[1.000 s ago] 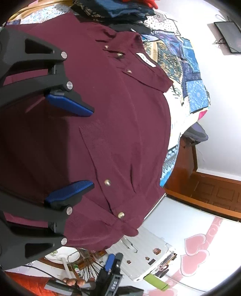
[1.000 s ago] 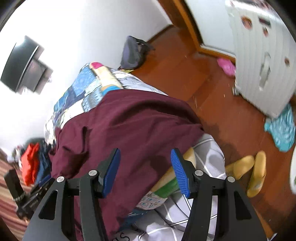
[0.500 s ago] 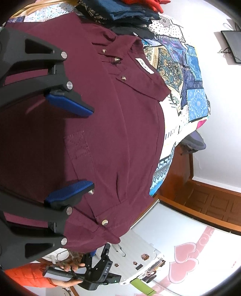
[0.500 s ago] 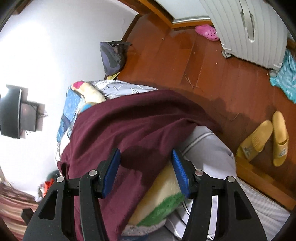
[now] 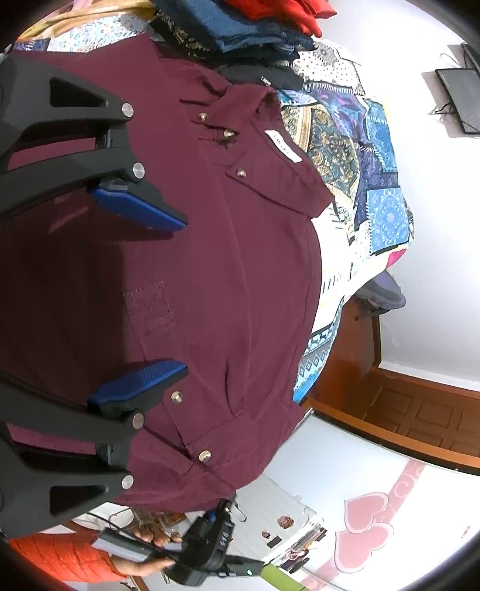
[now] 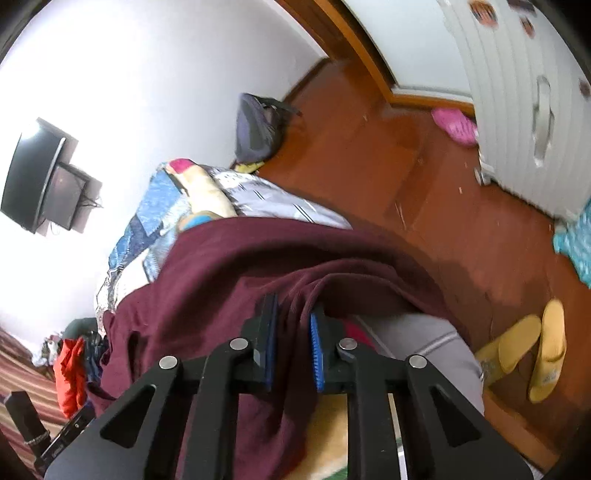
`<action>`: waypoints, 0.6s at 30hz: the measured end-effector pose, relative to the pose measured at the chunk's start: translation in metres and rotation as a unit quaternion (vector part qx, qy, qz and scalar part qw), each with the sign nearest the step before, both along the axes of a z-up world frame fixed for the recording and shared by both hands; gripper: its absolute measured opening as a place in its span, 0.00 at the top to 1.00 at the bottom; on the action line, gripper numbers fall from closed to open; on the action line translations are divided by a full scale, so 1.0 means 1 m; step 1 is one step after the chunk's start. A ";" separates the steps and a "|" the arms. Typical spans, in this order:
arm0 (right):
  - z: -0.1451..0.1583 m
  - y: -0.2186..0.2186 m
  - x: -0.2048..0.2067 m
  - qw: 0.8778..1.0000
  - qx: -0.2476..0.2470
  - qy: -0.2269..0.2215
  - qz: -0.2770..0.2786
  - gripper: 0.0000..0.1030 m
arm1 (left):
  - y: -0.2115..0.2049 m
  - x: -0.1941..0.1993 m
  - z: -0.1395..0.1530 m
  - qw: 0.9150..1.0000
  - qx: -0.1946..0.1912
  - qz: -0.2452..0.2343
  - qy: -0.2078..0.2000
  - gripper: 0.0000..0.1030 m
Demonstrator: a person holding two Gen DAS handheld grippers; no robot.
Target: Fold large clothes
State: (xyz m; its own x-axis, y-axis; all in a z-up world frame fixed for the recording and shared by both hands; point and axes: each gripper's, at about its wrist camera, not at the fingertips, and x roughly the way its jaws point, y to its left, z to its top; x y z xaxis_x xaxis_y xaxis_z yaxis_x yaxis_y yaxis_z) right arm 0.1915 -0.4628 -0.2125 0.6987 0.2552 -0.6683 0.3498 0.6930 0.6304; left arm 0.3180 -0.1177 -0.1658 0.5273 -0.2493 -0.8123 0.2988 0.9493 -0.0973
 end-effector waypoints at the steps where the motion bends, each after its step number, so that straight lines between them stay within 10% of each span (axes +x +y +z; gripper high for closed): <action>1: 0.008 0.003 0.000 1.000 -0.007 -0.009 0.004 0.87 | 0.001 0.000 0.001 1.000 0.000 0.000 -0.002 0.30; 9: 0.086 0.035 -0.001 0.991 -0.055 -0.106 0.053 0.89 | 0.016 -0.005 0.013 1.000 -0.012 0.010 -0.019 0.30; 18: 0.167 0.134 -0.003 0.951 -0.127 -0.211 0.186 0.89 | 0.042 -0.016 0.032 0.998 -0.023 0.026 -0.055 0.30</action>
